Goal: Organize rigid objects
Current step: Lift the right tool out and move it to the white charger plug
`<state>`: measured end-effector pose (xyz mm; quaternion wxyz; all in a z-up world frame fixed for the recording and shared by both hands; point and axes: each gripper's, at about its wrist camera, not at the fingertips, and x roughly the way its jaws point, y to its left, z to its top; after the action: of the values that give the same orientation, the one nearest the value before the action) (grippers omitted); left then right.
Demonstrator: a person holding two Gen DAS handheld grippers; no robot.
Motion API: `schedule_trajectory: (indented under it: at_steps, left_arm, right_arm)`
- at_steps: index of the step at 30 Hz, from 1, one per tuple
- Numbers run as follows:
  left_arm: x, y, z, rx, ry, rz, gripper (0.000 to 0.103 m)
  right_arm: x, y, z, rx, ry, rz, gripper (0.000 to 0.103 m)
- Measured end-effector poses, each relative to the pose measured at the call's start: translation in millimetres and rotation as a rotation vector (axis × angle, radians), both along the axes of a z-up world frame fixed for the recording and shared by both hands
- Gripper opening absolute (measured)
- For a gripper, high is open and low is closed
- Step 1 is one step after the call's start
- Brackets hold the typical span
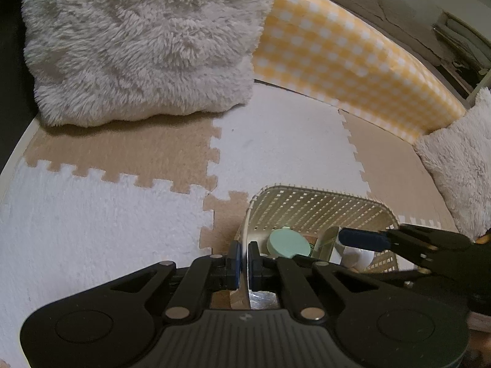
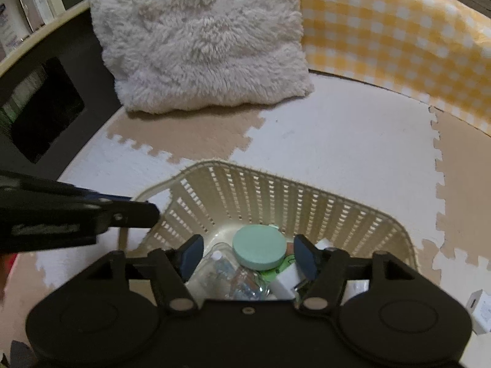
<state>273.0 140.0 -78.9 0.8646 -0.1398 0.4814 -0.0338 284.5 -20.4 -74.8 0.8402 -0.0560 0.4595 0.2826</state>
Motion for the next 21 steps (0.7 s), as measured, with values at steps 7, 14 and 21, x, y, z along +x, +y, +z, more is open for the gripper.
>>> schedule_trajectory:
  at_steps: [7, 14, 21]
  left_arm:
    - [0.2, -2.7, 1.0, 0.013, 0.006, 0.014, 0.003]
    - [3.1, 2.5, 0.4, -0.022, 0.028, 0.033, 0.004]
    - [5.1, 5.9, -0.5, -0.047, 0.046, 0.038, 0.004]
  right_arm:
    - [-17.7, -31.1, 27.8, 0.057, -0.018, -0.014, 0.079]
    - [-28.5, -68.9, 66.4, 0.103, -0.057, -0.03, 0.082]
    - [-34.8, -114.7, 89.1, 0.148, -0.101, -0.079, 0.086]
